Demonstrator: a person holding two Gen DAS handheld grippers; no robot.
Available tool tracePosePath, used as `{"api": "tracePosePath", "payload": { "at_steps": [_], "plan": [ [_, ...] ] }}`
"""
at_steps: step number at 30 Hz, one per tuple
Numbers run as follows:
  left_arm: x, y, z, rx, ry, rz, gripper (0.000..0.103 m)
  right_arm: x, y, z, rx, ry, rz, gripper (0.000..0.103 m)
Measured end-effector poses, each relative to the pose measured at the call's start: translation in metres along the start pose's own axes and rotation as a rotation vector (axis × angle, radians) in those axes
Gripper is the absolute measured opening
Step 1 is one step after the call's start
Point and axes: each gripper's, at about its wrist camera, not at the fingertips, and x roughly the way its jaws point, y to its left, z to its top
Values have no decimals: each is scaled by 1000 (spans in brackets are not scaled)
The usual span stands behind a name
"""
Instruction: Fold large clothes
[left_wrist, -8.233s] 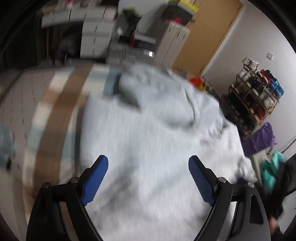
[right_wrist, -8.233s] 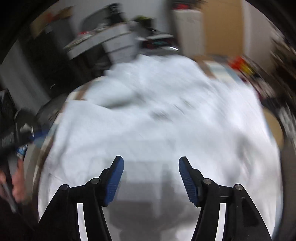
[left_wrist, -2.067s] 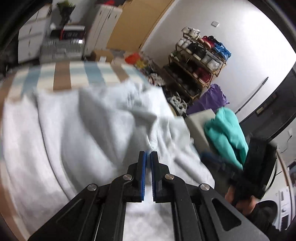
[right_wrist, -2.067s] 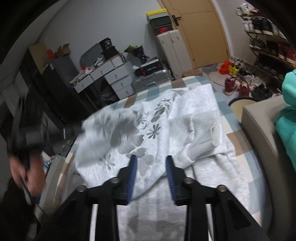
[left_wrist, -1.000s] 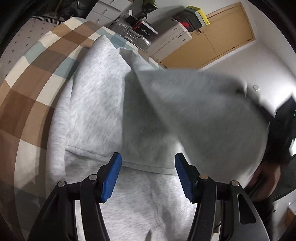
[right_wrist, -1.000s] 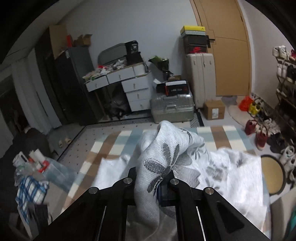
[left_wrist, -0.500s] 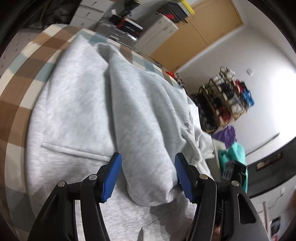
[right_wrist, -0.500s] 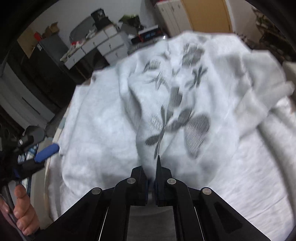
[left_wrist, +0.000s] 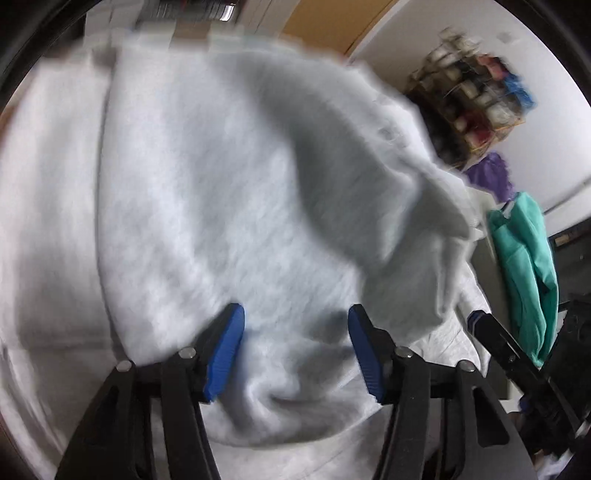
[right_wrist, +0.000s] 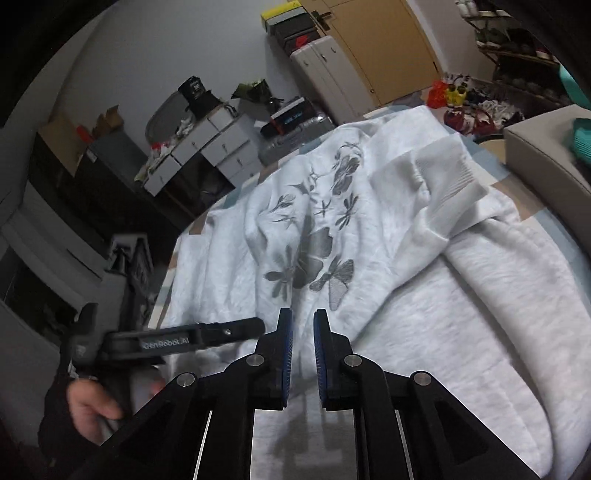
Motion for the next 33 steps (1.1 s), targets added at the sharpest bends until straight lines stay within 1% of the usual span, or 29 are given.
{"api": "tracePosePath", "payload": {
  "at_steps": [2, 3, 5, 7, 8, 10, 12, 13, 14, 15, 16, 17, 19, 20, 21, 22, 23, 25, 26, 29, 30, 31, 32, 33],
  "plan": [
    [2, -4, 0, 68, 45, 39, 52, 0, 2, -1, -8, 8, -3, 12],
    [1, -4, 3, 60, 72, 52, 52, 1, 4, -1, -14, 7, -15, 12],
    [-8, -5, 14, 8, 119, 69, 53, -6, 2, -3, -30, -6, -67, 13],
    [-24, -17, 29, 32, 92, 70, 53, -13, 1, -3, -35, -19, -108, 23],
    [-35, -26, 40, 59, 54, 76, 53, -14, 1, -2, -30, -3, -127, 35],
    [-49, -45, 58, 110, -16, 96, 53, -10, -1, -2, -17, 36, -137, 37],
    [-54, -62, 77, 136, -64, 76, 55, -14, -8, -2, 7, 24, -142, 37],
    [-52, -69, 86, 144, -78, 60, 59, -14, -9, -1, 14, 16, -148, 37],
    [-46, -75, 94, 140, -78, 44, 62, -16, -13, 0, 22, 3, -156, 37],
    [-34, -77, 100, 140, -56, 25, 63, -17, -15, 1, 25, -2, -163, 37],
    [-24, -73, 101, 139, -33, 25, 63, -19, -19, 1, 28, -6, -175, 37],
    [-6, -70, 103, 131, 6, 47, 63, -20, -23, 2, 36, -9, -189, 37],
    [30, -61, 99, 107, 91, 69, 62, -23, -33, 4, 66, -9, -197, 37],
    [46, -53, 93, 103, 150, 92, 61, -23, -39, 4, 86, -5, -196, 37],
    [62, -44, 85, 95, 194, 142, 52, -24, -42, 5, 99, -2, -198, 37],
    [72, -33, 76, 100, 196, 190, 44, -24, -45, 5, 109, 2, -194, 37],
    [65, -31, 69, 133, 121, 169, 44, -24, -46, 5, 114, 7, -182, 37],
    [59, -23, 60, 118, 93, 160, 44, -24, -45, 7, 113, 9, -165, 37],
    [56, -20, 58, 110, 89, 162, 44, -24, -43, 7, 109, 8, -162, 37],
    [45, -15, 59, 49, 121, 178, 44, -21, -35, 6, 84, 15, -147, 37],
    [38, -16, 61, 34, 126, 172, 44, -20, -31, 6, 75, 19, -145, 37],
    [26, -21, 61, 30, 110, 165, 44, -20, -28, 5, 66, 19, -142, 37],
    [14, -25, 63, 33, 78, 158, 44, -20, -26, 5, 58, 16, -139, 37],
    [6, -29, 64, 42, 49, 178, 44, -21, -24, 5, 52, 10, -138, 37]
  ]
}}
